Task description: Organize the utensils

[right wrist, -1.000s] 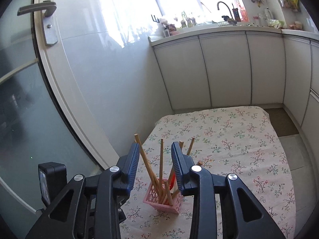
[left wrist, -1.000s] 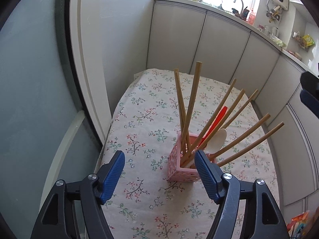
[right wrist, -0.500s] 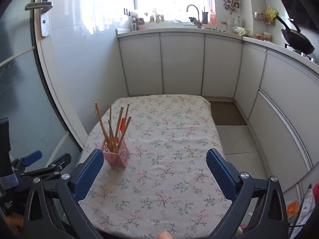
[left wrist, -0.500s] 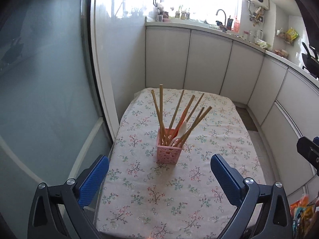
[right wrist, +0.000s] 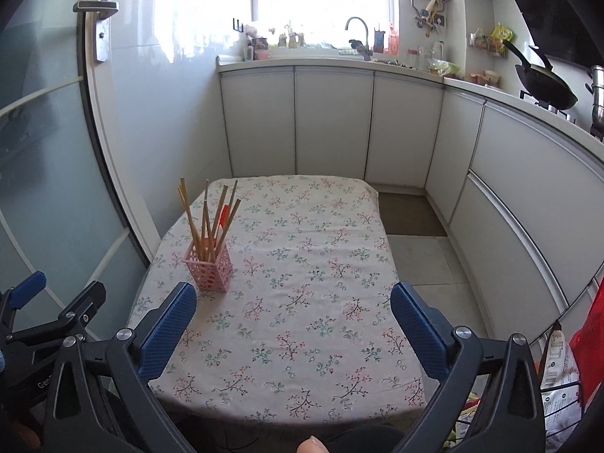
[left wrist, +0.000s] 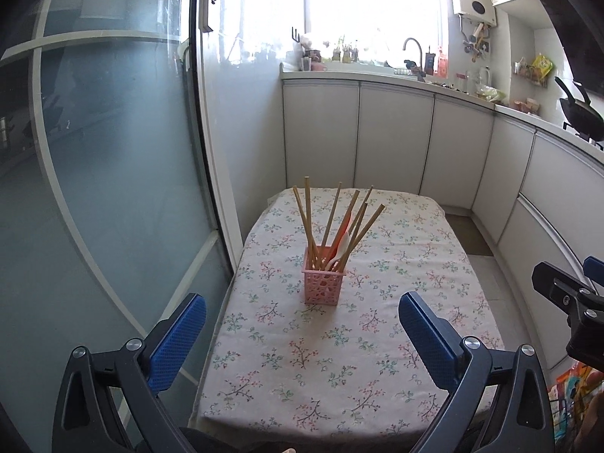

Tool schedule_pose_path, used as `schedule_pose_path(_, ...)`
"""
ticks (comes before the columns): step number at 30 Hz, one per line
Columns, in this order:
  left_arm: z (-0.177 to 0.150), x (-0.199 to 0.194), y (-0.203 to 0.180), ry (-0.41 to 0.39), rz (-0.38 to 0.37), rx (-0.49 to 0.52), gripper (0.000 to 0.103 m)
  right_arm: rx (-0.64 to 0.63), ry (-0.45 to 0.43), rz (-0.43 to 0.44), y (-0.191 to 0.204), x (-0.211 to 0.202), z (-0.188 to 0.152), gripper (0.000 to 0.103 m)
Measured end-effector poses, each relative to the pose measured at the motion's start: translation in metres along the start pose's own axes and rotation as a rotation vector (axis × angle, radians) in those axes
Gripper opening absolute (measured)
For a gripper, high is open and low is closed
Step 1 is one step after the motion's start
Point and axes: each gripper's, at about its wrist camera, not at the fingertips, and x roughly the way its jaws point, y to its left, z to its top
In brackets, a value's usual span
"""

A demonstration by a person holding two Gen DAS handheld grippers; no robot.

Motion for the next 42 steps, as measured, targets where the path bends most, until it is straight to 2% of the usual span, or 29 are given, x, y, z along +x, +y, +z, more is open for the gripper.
schedule_pose_path(42,-0.0013,-0.0076,-0.0046,-0.012,-0.005,0.003,0.103,0.019,-0.004,0.008,0.0019,-0.0023,0.0003,0.103)
